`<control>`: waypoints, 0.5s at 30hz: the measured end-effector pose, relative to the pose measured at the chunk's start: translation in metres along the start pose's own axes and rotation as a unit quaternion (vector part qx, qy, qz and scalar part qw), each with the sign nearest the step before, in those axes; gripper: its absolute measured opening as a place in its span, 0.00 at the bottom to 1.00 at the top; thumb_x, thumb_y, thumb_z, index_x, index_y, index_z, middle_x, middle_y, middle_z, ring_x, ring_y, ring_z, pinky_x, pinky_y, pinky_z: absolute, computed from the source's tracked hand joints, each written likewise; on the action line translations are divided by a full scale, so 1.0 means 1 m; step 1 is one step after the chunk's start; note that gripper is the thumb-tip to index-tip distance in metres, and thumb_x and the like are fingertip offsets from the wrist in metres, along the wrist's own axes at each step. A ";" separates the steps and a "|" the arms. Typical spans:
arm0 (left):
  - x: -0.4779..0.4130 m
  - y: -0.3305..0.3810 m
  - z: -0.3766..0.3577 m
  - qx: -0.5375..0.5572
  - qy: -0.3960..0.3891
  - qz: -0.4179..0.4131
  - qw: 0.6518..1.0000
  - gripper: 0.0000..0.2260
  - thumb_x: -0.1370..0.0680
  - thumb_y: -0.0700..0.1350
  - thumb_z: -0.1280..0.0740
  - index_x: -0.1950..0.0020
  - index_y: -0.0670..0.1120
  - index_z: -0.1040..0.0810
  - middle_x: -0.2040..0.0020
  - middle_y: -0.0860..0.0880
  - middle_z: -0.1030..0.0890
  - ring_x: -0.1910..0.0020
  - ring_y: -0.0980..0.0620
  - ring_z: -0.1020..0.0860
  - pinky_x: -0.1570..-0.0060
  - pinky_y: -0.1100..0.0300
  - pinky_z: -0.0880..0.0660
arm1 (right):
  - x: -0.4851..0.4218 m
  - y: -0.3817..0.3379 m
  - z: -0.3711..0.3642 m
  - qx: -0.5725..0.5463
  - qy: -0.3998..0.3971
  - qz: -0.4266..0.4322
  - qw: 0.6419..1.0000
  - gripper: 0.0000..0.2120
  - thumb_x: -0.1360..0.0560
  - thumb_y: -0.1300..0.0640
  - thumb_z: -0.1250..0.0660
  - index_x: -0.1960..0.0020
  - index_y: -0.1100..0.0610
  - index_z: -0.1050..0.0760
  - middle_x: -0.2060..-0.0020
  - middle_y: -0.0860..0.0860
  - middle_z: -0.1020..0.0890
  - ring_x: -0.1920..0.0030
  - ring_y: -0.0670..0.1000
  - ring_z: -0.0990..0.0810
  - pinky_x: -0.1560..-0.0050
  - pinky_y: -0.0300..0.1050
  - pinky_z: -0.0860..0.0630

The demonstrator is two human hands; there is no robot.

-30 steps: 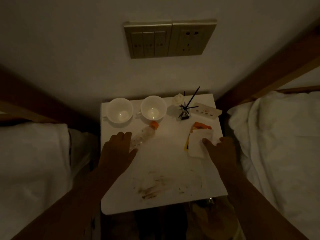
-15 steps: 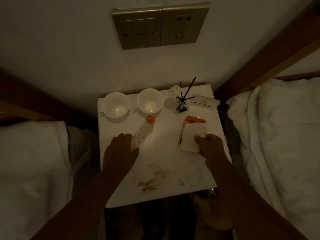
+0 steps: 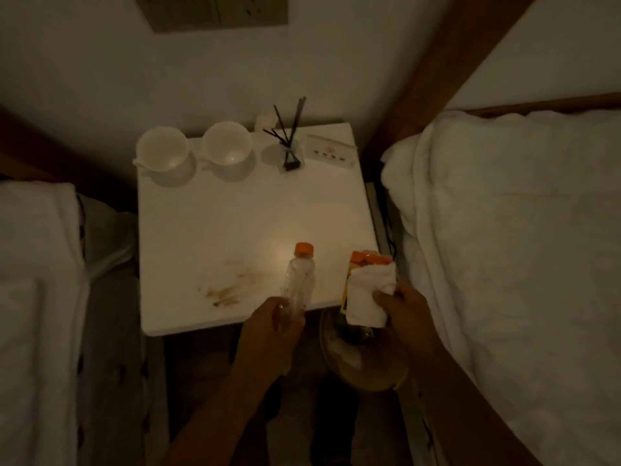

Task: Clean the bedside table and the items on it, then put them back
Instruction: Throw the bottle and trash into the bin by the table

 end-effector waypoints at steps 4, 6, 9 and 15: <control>0.043 -0.032 -0.075 0.000 -0.079 0.046 0.996 0.10 0.25 0.46 0.29 0.53 0.61 0.27 0.56 0.55 0.20 0.63 0.60 0.20 0.73 0.74 0.28 | 0.011 0.049 0.041 0.036 -0.010 -0.006 0.999 0.19 0.22 0.61 0.36 0.32 0.60 0.30 0.40 0.59 0.22 0.41 0.60 0.23 0.39 0.60 0.25; 0.057 -0.051 -0.108 0.006 -0.116 0.088 0.989 0.08 0.24 0.44 0.30 0.54 0.56 0.27 0.55 0.53 0.21 0.62 0.59 0.22 0.69 0.71 0.25 | 0.013 0.073 0.054 0.067 -0.014 -0.001 0.998 0.20 0.22 0.63 0.37 0.31 0.61 0.31 0.38 0.60 0.23 0.38 0.62 0.24 0.38 0.63 0.26; 0.062 -0.076 -0.147 -0.009 -0.137 0.128 0.982 0.05 0.23 0.43 0.31 0.50 0.51 0.25 0.50 0.50 0.21 0.53 0.53 0.21 0.53 0.61 0.23 | 0.007 0.102 0.070 0.128 0.001 0.019 0.992 0.20 0.23 0.65 0.36 0.32 0.65 0.31 0.38 0.62 0.24 0.37 0.63 0.25 0.37 0.62 0.27; 0.031 -0.120 -0.193 0.013 -0.101 0.155 0.983 0.03 0.24 0.40 0.30 0.54 0.45 0.24 0.53 0.43 0.19 0.52 0.45 0.20 0.49 0.51 0.22 | -0.021 0.154 0.058 0.229 -0.009 0.017 0.973 0.20 0.23 0.59 0.35 0.33 0.64 0.30 0.40 0.61 0.23 0.39 0.60 0.25 0.41 0.50 0.28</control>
Point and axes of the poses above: each hand's wrist, its own x-axis away from the middle knuckle, its own z-axis out of the back of the hand, y = z × x, the point moved 6 cm from there along -x, towards the middle knuckle
